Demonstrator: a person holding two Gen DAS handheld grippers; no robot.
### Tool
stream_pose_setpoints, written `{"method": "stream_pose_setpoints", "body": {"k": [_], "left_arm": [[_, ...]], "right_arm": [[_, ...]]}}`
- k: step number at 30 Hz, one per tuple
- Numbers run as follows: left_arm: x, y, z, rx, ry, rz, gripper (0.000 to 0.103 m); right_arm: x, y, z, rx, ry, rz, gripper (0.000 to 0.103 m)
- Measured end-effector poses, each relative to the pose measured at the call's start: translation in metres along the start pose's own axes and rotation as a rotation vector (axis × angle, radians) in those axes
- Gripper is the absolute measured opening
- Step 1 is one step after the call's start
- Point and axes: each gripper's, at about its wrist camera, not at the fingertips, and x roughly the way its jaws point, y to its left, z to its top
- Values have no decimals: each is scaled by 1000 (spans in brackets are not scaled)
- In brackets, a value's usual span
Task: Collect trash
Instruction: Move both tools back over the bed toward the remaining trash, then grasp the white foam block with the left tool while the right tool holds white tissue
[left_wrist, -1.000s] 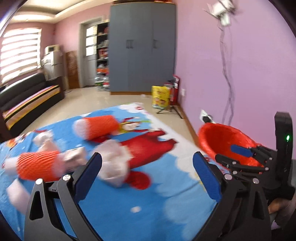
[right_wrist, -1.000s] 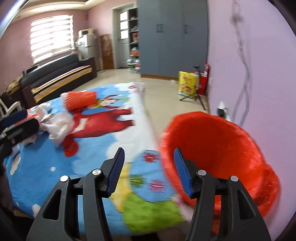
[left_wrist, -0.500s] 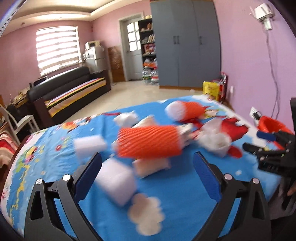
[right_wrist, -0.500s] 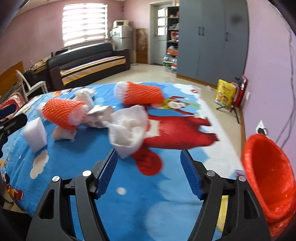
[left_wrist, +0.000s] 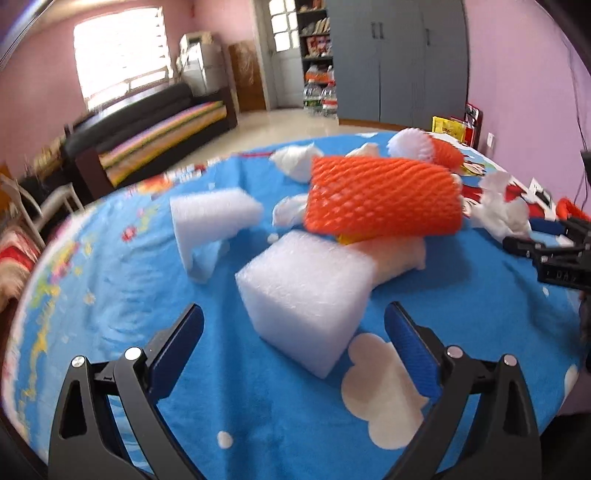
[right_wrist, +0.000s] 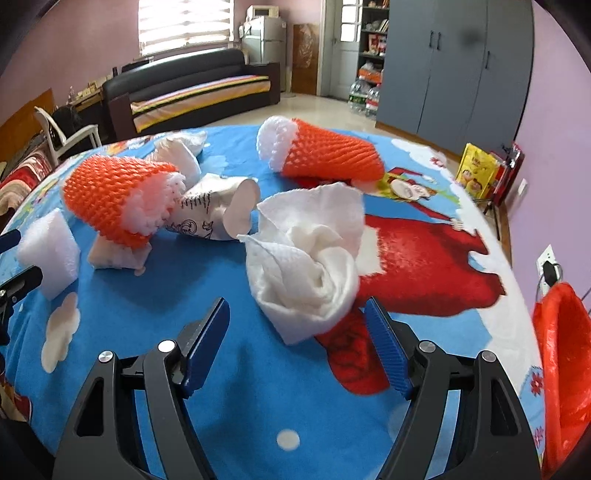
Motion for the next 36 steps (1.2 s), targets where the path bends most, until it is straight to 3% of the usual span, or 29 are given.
{"method": "stream_pose_setpoints", "body": {"k": [2,4,5,6,9,20,36], "left_arm": [[14,8,0,-43,33,-19,89],[21,9,0,-54,37,-28,86],[22,10,0,-64,29,-57,72],[22,9,1,-70,29,-84,68],[13,2,3,-67,5,-93,66],[-46,-17,18,-66,-177,-128,66],[-58,-86,17,47,-235,-153,67]], "right_arm": [[7,3,1,-11,18,3,67],[10,6,2,-16,30,13,56],[9,7,3,-22,27,14,45],[8,8,2,-28,20,15,33],[0,12,0,-49,-10,13,17],[-45,1,-12,-56,-79,51,15],[-72,-18,-15,-28,-158,39,15]]}}
